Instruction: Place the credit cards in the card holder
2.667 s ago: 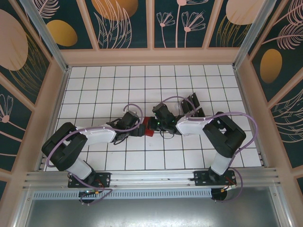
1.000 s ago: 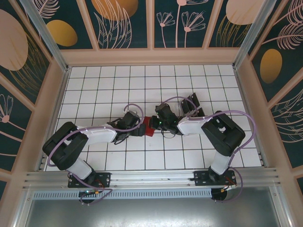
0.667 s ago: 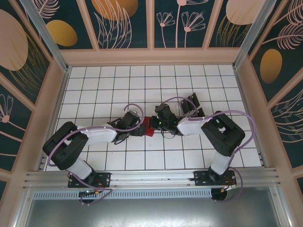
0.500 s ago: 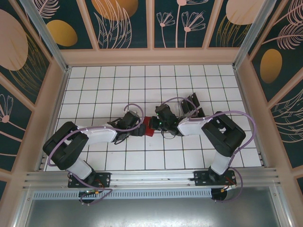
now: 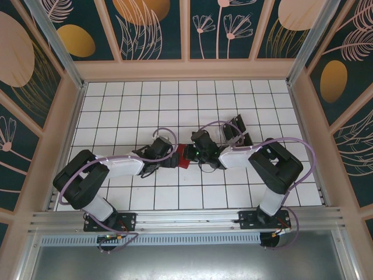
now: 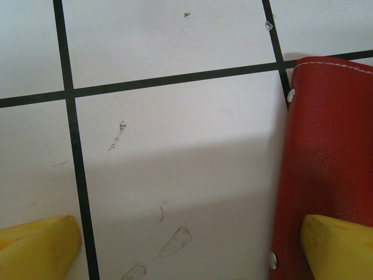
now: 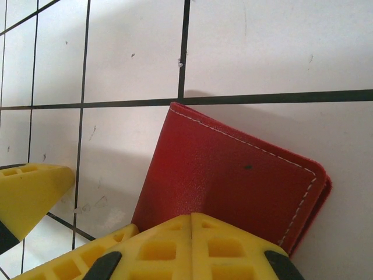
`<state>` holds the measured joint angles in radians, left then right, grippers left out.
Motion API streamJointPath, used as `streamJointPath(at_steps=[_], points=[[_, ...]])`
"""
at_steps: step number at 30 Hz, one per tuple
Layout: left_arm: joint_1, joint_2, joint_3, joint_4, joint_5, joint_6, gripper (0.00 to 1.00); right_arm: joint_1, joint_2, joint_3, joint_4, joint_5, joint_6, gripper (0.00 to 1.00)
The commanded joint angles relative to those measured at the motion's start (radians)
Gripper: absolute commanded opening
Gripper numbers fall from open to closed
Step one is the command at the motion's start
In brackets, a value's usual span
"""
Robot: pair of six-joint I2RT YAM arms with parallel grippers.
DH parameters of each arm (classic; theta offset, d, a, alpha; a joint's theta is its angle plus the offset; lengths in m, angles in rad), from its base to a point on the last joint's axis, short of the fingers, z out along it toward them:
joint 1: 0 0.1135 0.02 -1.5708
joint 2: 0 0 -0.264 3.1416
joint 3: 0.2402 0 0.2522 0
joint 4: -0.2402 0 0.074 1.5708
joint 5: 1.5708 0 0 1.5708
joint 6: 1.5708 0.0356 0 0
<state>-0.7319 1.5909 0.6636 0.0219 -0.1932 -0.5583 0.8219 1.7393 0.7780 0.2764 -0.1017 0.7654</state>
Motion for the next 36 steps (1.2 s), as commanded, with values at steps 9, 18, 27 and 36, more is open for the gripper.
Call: streamJointPath(at_steps=[9, 18, 27, 36], points=[[0.009, 0.08, -0.018, -0.015, 0.03, -0.008, 0.99, 0.076, 0.018, -0.071, -0.112, 0.062, 0.01, 0.0], [0.008, 0.084, -0.021, -0.015, 0.026, -0.011, 0.99, 0.129, 0.026, -0.118, -0.145, 0.131, 0.025, 0.0], [0.009, 0.092, -0.018, -0.018, 0.018, -0.012, 0.99, 0.144, 0.067, -0.176, -0.099, 0.134, 0.06, 0.0], [0.008, 0.102, -0.016, -0.019, 0.017, -0.015, 0.98, 0.155, 0.085, -0.201, -0.066, 0.126, 0.096, 0.0]])
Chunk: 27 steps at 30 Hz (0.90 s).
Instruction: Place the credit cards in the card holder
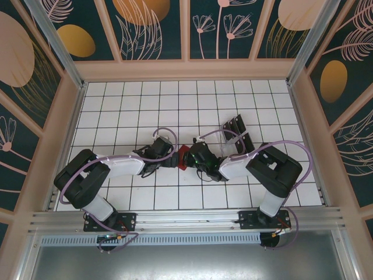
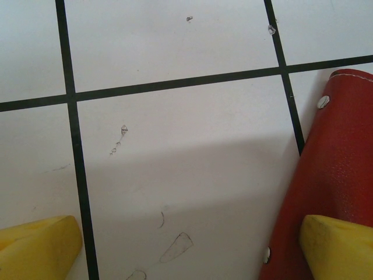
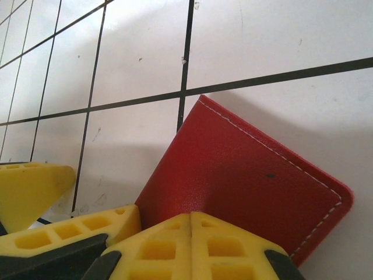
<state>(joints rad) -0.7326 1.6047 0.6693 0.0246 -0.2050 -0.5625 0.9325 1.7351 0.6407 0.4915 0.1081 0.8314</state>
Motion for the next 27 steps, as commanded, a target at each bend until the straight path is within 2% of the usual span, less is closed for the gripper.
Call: streamJointPath(at_steps=[1, 4, 7, 12, 18, 23, 27], points=[[0.009, 0.088, -0.021, -0.022, 0.028, -0.011, 0.98, 0.043, 0.084, -0.054, -0.287, -0.084, 0.025, 0.0], [0.01, 0.09, -0.015, -0.025, 0.026, -0.013, 0.98, 0.028, 0.062, 0.006, -0.311, -0.088, -0.003, 0.01], [0.009, 0.082, -0.01, -0.028, 0.024, -0.022, 0.99, -0.007, 0.037, 0.087, -0.338, -0.111, -0.045, 0.08], [0.009, 0.051, -0.011, -0.028, 0.007, -0.048, 0.99, -0.067, -0.024, 0.219, -0.386, -0.147, -0.101, 0.3], [0.009, -0.016, 0.001, -0.045, -0.059, -0.082, 0.99, -0.116, -0.132, 0.282, -0.449, -0.127, -0.127, 0.49], [0.018, -0.084, 0.062, -0.092, -0.133, -0.068, 0.99, -0.158, -0.242, 0.281, -0.503, -0.098, -0.143, 0.55], [0.05, -0.138, 0.095, -0.115, -0.137, -0.049, 0.99, -0.174, -0.327, 0.263, -0.539, -0.076, -0.152, 0.57]])
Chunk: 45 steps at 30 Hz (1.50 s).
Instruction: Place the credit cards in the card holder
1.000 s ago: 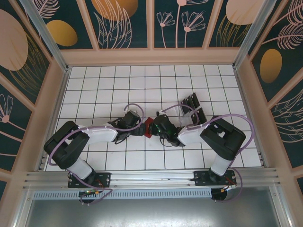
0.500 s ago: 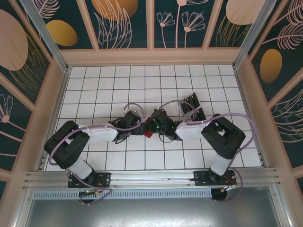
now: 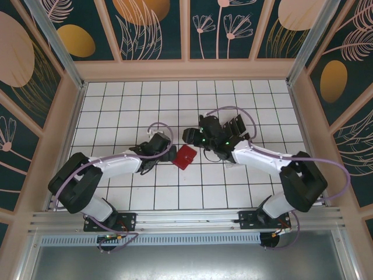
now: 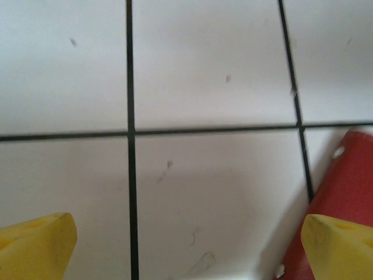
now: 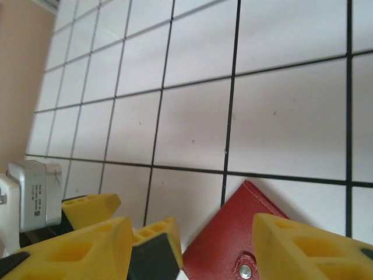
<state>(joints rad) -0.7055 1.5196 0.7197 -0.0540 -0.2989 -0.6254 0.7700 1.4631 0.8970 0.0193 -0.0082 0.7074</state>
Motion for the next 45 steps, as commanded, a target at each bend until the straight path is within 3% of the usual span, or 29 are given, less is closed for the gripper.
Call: streamJointPath(at_steps=[1, 6, 10, 14, 17, 23, 32, 45], points=[[0.032, -0.065, 0.051, -0.042, -0.045, 0.019, 0.99, -0.019, -0.077, 0.002, -0.073, 0.043, -0.029, 0.58], [0.101, -0.134, 0.087, -0.089, -0.068, 0.075, 0.99, -0.092, -0.202, -0.012, -0.109, 0.052, -0.057, 0.63], [0.246, -0.246, 0.092, -0.064, -0.036, 0.129, 0.99, -0.214, -0.32, 0.011, -0.151, 0.073, -0.106, 0.71], [0.375, -0.292, 0.143, -0.036, -0.023, 0.217, 0.99, -0.413, -0.422, 0.012, -0.14, 0.136, -0.164, 0.87], [0.413, -0.312, 0.132, 0.043, -0.068, 0.334, 0.99, -0.618, -0.427, 0.006, -0.122, 0.136, -0.185, 0.99], [0.531, -0.432, -0.073, 0.372, -0.092, 0.478, 0.99, -0.869, -0.372, -0.031, -0.037, 0.176, -0.252, 0.99], [0.652, -0.38, -0.365, 0.759, -0.069, 0.499, 0.99, -0.933, -0.39, -0.366, 0.422, 0.4, -0.4, 0.99], [0.706, -0.128, -0.422, 1.091, 0.103, 0.523, 0.98, -0.942, -0.276, -0.641, 0.763, 0.276, -0.452, 0.99]])
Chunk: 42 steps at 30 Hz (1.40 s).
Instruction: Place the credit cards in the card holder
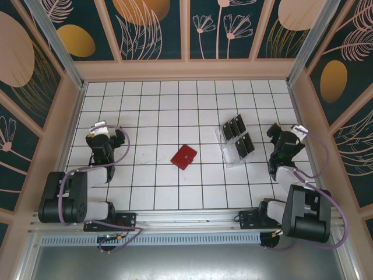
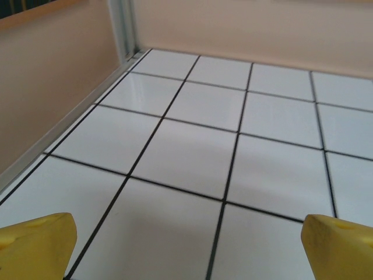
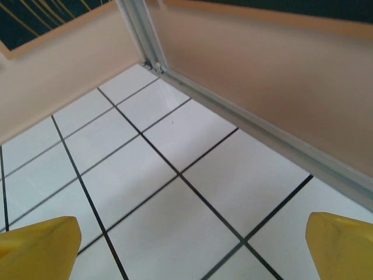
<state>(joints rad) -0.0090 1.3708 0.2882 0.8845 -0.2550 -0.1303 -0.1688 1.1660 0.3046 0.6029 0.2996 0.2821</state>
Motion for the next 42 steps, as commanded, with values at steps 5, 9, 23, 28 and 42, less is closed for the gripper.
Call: streamJointPath(at_steps=[5, 9, 23, 28, 42], points=[[0.013, 0.064, -0.07, 0.348, 0.082, 0.017, 0.99, 0.007, 0.086, -0.103, 0.314, -0.081, -0.036, 0.99], [0.015, 0.142, -0.059, 0.395, 0.111, 0.027, 0.98, 0.018, 0.128, -0.135, 0.478, -0.141, -0.085, 0.99], [0.015, 0.149, -0.052, 0.388, 0.151, 0.047, 0.98, 0.171, 0.31, -0.162, 0.781, -0.115, -0.237, 0.99], [0.016, 0.153, -0.047, 0.383, 0.151, 0.047, 0.98, 0.187, 0.386, -0.147, 0.818, -0.151, -0.271, 0.99], [0.015, 0.155, -0.04, 0.371, 0.152, 0.047, 0.99, 0.203, 0.406, -0.171, 0.9, -0.107, -0.283, 0.99]])
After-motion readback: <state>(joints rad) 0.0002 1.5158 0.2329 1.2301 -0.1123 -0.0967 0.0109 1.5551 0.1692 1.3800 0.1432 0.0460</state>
